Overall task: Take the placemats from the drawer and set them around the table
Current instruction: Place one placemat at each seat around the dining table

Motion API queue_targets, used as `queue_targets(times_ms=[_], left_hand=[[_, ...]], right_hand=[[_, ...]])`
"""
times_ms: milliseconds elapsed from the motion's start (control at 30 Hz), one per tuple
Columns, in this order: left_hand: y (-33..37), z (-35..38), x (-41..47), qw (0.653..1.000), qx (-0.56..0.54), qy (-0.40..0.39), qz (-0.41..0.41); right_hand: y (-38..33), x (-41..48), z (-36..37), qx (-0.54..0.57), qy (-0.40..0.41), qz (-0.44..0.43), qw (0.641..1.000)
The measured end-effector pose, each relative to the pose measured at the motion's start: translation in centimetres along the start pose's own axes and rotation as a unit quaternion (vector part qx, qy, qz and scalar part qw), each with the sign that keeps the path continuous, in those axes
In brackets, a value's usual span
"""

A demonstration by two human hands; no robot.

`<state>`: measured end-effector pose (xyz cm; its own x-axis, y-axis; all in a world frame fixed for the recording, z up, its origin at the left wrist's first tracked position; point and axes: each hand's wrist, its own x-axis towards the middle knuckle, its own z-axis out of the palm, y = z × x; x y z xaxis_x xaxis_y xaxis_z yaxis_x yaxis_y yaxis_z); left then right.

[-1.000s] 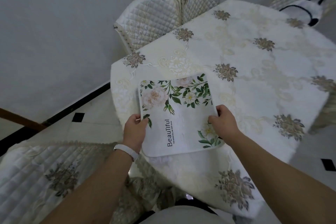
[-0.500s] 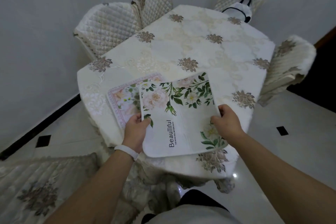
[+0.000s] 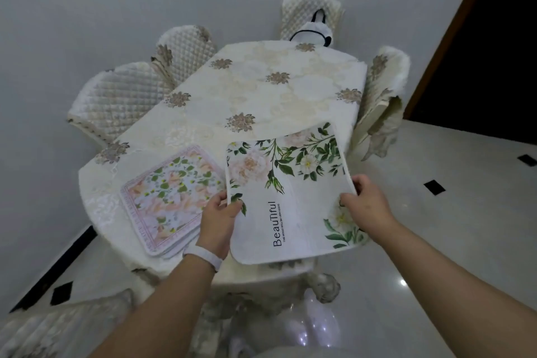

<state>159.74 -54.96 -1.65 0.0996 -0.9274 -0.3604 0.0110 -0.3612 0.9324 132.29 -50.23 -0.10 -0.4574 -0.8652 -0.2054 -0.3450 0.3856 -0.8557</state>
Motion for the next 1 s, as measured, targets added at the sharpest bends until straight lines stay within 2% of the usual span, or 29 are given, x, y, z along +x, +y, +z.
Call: queue_targets(times_ms=[200, 467, 733, 1000], left_hand=[[-2.1, 13.0, -5.6, 0.998, -0.004, -0.050, -0.027], [-2.4, 28.1, -10.7, 0.992, 0.037, -0.121, -0.014], [-2.0, 37.9, -10.9, 0.976, 0.073, -0.205, -0.002], [-2.8, 46.5, -5.5, 0.968, 0.057, -0.242, -0.029]], right_hand=[[7.2, -0.4, -13.2, 0.032, 0.040, 0.031, 0.998], [15.0, -1.0, -26.9, 0.060, 0.117, 0.071, 0.989], [19.7, -0.7, -33.3, 0.084, 0.193, 0.123, 0.970], [21.3, 4.6, -37.4, 0.076, 0.234, 0.155, 0.957]])
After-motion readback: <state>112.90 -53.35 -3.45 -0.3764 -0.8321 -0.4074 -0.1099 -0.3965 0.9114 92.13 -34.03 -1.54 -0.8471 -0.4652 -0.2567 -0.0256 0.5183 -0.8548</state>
